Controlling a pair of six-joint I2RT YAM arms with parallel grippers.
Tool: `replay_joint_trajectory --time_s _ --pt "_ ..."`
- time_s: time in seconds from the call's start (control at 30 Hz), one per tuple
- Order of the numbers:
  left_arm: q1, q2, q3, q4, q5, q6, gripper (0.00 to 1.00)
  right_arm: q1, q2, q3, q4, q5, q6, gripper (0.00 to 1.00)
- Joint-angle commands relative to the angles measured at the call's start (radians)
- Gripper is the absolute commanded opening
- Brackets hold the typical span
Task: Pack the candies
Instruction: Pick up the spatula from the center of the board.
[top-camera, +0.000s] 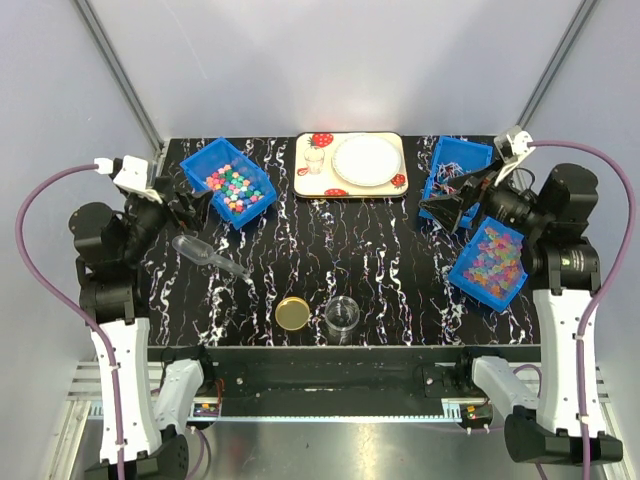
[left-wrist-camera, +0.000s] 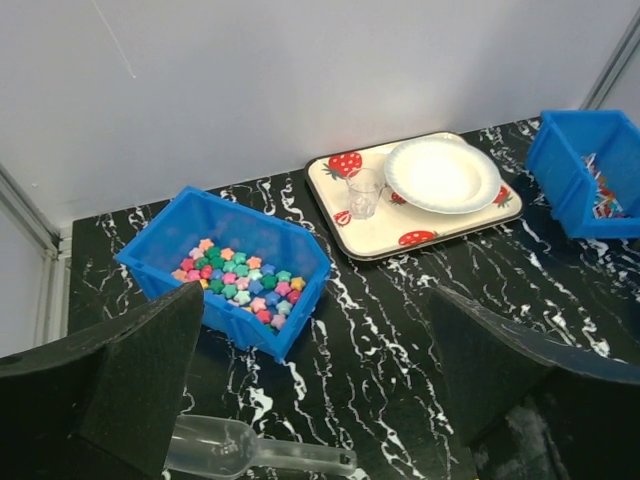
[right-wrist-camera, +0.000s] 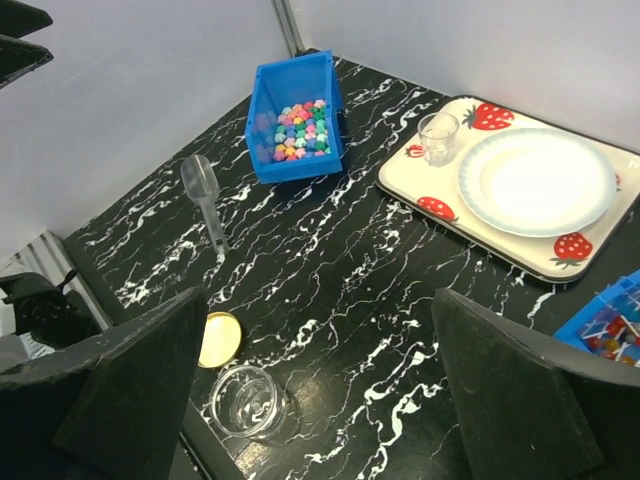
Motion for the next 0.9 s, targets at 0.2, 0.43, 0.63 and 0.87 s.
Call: replay_joint_trajectory --time_s 0.2,0.43,0.63,0.87 --pt "0.005 0.037 0.053 -0.093 -0.080 0.181 0.99 0.049 0.117 -0.003 0.023 -0.089 -0.021 1.00" --pt "0.007 0.043 -0.054 -0.090 -0.259 0.204 0.99 0.329 0.240 0.016 -0.011 0.141 -0.138 0.99" --pt "0.067 0.109 -0.177 -0.025 -0.286 0.245 0.99 0.457 0.404 0.081 -0.012 0.250 -0.140 0.97" --pt "0.341 0.322 -0.151 -0.028 -0.042 0.224 0.99 0.521 0.418 0.071 0.011 0.292 -0.144 0.99"
